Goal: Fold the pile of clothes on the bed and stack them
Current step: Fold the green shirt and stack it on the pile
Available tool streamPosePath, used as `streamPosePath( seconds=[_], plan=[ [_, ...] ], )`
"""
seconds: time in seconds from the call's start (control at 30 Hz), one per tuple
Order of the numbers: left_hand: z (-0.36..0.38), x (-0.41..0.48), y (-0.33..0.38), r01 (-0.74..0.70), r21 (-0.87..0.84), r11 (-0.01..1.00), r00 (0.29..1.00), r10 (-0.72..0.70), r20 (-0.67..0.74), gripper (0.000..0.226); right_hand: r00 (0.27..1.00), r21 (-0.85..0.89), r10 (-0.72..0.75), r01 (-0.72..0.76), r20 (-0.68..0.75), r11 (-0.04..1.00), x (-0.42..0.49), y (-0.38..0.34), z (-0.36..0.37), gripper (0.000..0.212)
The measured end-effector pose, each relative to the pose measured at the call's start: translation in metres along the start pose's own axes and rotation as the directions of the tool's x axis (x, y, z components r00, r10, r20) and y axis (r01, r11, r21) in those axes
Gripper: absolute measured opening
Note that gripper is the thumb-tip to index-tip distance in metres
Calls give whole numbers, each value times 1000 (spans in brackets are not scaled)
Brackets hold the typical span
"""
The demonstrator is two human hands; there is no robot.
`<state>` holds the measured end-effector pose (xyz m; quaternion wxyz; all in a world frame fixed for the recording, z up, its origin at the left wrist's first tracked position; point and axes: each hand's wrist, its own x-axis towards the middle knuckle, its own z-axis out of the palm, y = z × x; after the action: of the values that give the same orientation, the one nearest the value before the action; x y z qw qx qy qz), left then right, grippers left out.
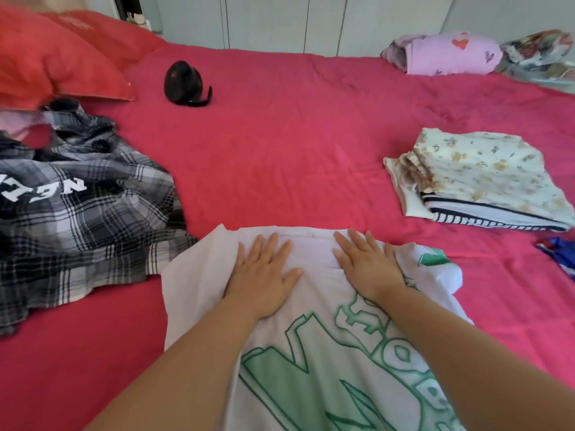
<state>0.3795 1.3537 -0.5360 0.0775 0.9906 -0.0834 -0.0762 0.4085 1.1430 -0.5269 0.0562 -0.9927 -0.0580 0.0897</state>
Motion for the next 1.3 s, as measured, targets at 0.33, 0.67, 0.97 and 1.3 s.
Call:
streamPosePath(
  seconds=[0.33,0.67,0.97,1.3],
  plan=[
    [-9,-83,96,-66,-141,988,993,51,-107,56,984,-11,-102,101,-146,995,-109,14,-25,49],
    [27,-92,90,2,-89,996,984,-18,-176,64,860,158,9,84,-511,984,-140,47,-38,46],
    [33,-86,90,4,-87,996,977,-23,-211,65,930,384,310,-218,-197,897,-124,69,-47,20],
    [33,-87,89,4,-101,995,977,-26,-211,64,942,379,278,-191,-190,905,-120,45,-50,51]
  ],
)
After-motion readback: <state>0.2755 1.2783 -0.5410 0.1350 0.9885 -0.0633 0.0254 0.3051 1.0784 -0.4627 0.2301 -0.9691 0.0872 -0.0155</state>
